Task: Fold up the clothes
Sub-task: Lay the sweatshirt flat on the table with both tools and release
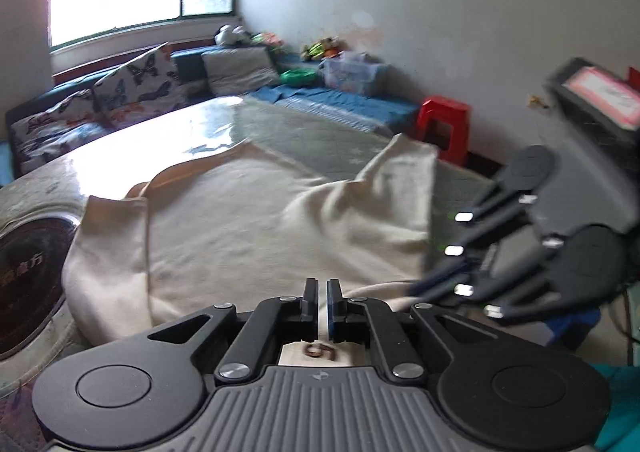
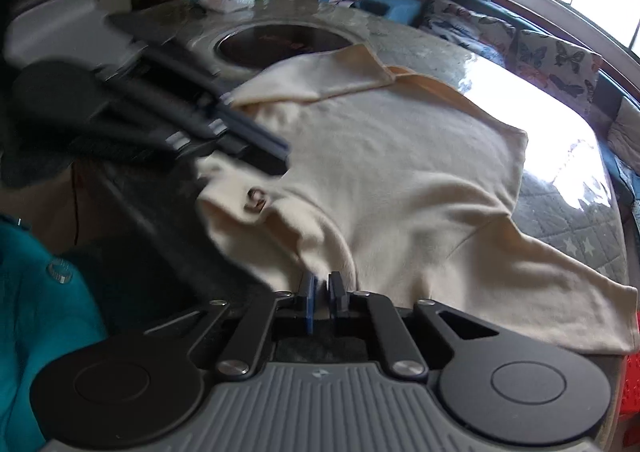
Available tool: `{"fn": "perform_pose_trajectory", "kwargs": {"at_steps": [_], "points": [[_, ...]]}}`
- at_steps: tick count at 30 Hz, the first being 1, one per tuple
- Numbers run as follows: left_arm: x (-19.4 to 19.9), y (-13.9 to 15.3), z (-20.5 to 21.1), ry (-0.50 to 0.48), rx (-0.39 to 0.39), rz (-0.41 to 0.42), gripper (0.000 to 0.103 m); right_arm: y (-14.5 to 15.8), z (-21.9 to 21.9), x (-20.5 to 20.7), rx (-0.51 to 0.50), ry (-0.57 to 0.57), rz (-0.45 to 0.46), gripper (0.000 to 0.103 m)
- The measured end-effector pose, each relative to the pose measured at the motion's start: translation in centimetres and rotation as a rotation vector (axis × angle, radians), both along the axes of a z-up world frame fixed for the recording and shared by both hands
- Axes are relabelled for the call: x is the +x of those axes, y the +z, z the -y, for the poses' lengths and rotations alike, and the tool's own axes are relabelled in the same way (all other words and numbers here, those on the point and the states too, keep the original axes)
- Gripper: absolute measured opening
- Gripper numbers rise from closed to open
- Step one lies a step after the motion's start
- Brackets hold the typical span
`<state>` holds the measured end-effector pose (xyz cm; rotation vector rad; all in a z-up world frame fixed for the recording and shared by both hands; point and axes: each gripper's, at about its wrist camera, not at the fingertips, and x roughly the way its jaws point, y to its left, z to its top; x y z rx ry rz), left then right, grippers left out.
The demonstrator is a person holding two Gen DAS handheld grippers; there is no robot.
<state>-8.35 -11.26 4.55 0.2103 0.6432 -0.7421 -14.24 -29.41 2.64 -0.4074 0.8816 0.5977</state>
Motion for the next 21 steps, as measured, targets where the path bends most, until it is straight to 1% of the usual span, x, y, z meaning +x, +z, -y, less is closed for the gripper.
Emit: {"fn": "perform_pose_trajectory", "kwargs": {"at_steps": [2,4,6,7,8,9,10,11,12,14,19,21], "points": [[0.9,-0.6,0.1,0.032,0.015,-0.020,0.005,0.3,0.1,0.0,0.003,0.007,0.000,0.008],[1.7,-0.9,0.1,0.064,0.021,-0.038,0.006,1.1,0.3,0.4,0.024,0.004,0.017,0.012],[2.6,-1.2,0.1,0.103,0.029,-0.042,0.011,1.7,0.7,1.0,0.040,-0.012,0.042,0.017],[3.2,-1.2,0.0,0.125,0.032,-0.046,0.012,1.9,0.7,1.6,0.045,-0.026,0.058,0.019],[3.8,-1.3,-0.1,0.147,0.033,-0.053,0.013,2.0,0.9,2.4,0.049,-0.045,0.070,0.022],[4.5,-1.4,-0.1,0.169,0.034,-0.061,0.015,2.0,1.0,3.2,0.054,-0.064,0.081,0.027],[5.2,-1.6,-0.2,0.191,0.035,-0.071,0.016,1.8,1.2,4.0,0.060,-0.082,0.080,0.029],[5.9,-1.8,-0.2,0.212,0.036,-0.078,0.022,1.6,1.4,4.8,0.066,-0.101,0.079,0.031],[6.5,-2.0,-0.3,0.233,0.036,-0.086,0.029,1.3,1.5,5.5,0.073,-0.115,0.074,0.031],[7.5,-2.4,-0.4,0.263,0.042,-0.096,0.031,0.6,1.7,6.7,0.086,-0.141,0.065,0.035],[8.3,-2.8,-0.3,0.314,0.080,-0.035,0.031,-1.4,1.4,7.9,0.097,-0.157,0.025,0.037],[8.6,-2.9,-0.8,0.370,0.109,0.000,0.034,-1.8,1.3,7.8,0.089,-0.152,0.034,0.042]]}}
